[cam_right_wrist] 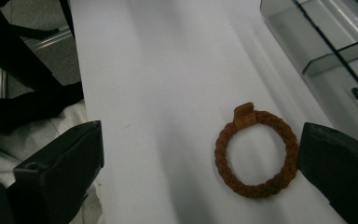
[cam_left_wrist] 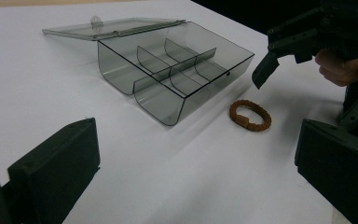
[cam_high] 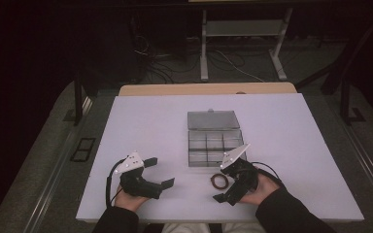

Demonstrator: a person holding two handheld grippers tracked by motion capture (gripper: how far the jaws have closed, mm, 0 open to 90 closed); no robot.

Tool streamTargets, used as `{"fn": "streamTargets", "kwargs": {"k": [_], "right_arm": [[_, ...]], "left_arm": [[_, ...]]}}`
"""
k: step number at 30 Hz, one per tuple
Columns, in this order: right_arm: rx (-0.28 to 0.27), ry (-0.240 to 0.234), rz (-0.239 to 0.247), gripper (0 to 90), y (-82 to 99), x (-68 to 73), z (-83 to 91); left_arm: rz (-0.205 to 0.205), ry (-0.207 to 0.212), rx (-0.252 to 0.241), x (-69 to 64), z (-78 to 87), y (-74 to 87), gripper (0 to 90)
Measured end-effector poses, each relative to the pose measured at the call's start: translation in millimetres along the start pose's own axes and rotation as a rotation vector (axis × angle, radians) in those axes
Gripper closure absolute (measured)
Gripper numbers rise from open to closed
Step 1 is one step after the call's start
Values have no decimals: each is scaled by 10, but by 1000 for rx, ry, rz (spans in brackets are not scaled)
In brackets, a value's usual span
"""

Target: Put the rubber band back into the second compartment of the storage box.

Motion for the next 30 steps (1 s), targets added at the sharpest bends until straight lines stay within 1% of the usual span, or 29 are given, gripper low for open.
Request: {"fn": "streamTargets", "kwargs": {"k": [2,4,5,6,8,9,10,12,14,16,22,24,25,26,27,28,30], "right_arm": [[18,-2,-8,19,-4,4,-22],[26,-13,16,139,1,-5,-36],[37,-14,11,151,0,-12,-48],[37,-14,11,151,0,-12,-48],[50,-15,15,213,4,-23,-63],[54,-17,23,219,5,-28,-73],[60,-15,15,228,5,-30,-81],[68,-15,18,268,6,-38,-94],[75,-22,20,288,6,-45,-105],[81,-17,17,308,4,-42,-118],[98,-14,33,400,10,-40,-148],[103,1,31,439,13,-41,-160],[113,14,31,483,17,-38,-164],[113,14,31,483,17,-38,-164],[114,32,42,530,19,-42,-173],[114,32,42,530,19,-42,-173],[117,43,43,567,20,-42,-176]], "left_arm": [[-2,0,1,0,0,0,0],[-3,0,2,0,-1,-1,0],[-2,0,2,0,-1,-1,0],[-2,0,2,0,-2,-1,0],[-3,1,3,-2,-2,-1,0],[-3,1,3,-2,-3,-1,0],[-4,2,3,-1,-3,-1,0],[-2,2,3,-1,-5,-1,0],[-3,2,5,0,-4,1,0],[-2,0,4,4,0,2,0],[-6,0,13,4,-7,4,0],[-6,-1,13,3,-7,4,0],[-6,0,13,3,-6,4,0],[-6,-1,13,3,-6,4,0],[-4,-1,13,3,-7,4,0],[-6,-2,14,4,-6,4,0],[-5,-2,14,5,-6,4,0]]}}
Point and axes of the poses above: each handheld gripper's, and its own axes: z roughly backward along the jaws, y roughly out of its underside, x roughly to its left, the point moved 2 cm from there along -z, roughly forward along the jaws, and after that the axes turned 6 degrees about x, right-handed, at the moved point
